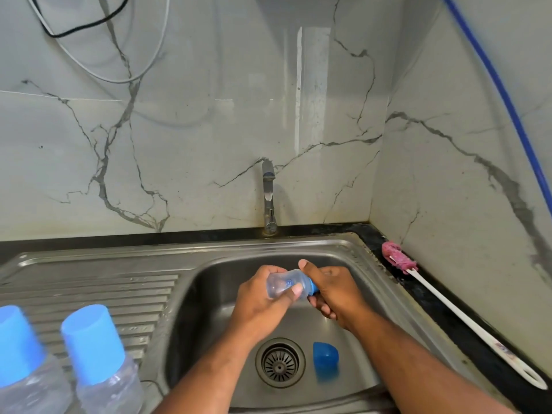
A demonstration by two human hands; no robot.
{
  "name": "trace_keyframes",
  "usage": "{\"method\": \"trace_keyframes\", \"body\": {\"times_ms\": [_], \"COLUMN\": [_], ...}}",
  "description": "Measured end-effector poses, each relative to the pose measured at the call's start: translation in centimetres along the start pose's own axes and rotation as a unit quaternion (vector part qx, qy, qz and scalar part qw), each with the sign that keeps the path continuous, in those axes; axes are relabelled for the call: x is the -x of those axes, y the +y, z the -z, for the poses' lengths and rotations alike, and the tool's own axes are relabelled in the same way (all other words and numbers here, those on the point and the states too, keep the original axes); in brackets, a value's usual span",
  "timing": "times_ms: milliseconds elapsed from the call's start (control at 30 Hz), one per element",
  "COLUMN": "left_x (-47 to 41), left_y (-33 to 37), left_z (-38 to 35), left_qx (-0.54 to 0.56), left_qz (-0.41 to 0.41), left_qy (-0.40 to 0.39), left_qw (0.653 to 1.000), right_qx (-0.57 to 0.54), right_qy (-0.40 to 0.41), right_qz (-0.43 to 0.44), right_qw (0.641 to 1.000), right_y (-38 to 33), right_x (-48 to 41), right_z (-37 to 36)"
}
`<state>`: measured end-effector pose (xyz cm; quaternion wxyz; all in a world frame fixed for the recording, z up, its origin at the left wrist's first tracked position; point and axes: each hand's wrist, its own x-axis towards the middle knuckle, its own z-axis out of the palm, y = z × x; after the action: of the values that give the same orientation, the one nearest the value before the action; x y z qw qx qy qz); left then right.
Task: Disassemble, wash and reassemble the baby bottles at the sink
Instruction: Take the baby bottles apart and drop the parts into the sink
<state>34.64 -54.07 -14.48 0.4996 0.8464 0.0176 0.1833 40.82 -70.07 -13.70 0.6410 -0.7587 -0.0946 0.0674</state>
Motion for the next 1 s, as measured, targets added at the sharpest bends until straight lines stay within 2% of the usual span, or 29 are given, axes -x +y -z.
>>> {"method": "trace_keyframes", "body": {"times_ms": [100,200,333,433,533,600,667,733,833,933,1000], "left_x": [0.0,0.0,0.0,-0.4,-0.6,-0.8,-0.8,-0.8,-0.4,-0.5,-0.5], "left_y": [0.4,0.3,0.2,-0.4,-1.6,-1.9,-1.5,-1.2,-0.9,-0.9,-1.0], "left_z": [-0.2,-0.3,0.4,0.5,0.0,-0.1,0.1,0.3,0.5,0.6,0.8], "left_qx": [0.034,0.148,0.216,0.239,0.19,0.192,0.227,0.239,0.222,0.276,0.254], "left_qz": [0.032,0.109,0.174,0.12,0.055,0.044,0.075,0.145,0.231,0.191,0.153], "left_qy": [0.006,0.024,-0.041,-0.047,-0.07,-0.064,-0.041,-0.022,-0.044,-0.051,-0.051], "left_qw": [0.999,0.983,0.96,0.963,0.978,0.978,0.97,0.96,0.946,0.941,0.954], "right_qx": [-0.001,0.029,0.032,0.002,-0.012,-0.018,-0.03,-0.042,-0.043,-0.035,-0.04], "right_qy": [0.003,-0.014,-0.009,0.008,0.004,-0.008,-0.024,-0.046,-0.083,-0.087,-0.076], "right_qz": [0.03,0.091,0.075,0.018,-0.02,-0.034,-0.026,-0.007,0.01,0.006,-0.004], "right_qw": [1.0,0.995,0.997,1.0,1.0,0.999,0.999,0.998,0.996,0.996,0.996], "right_y": [-0.1,-0.3,-0.1,0.2,0.4,0.5,0.6,0.6,0.8,0.9,1.1], "right_x": [0.2,0.6,0.4,-0.2,-0.6,-0.7,-0.7,-0.9,-0.8,-0.8,-1.0], "right_z": [0.0,-0.4,-0.6,0.2,0.8,0.9,0.9,0.7,0.5,0.5,0.7]}}
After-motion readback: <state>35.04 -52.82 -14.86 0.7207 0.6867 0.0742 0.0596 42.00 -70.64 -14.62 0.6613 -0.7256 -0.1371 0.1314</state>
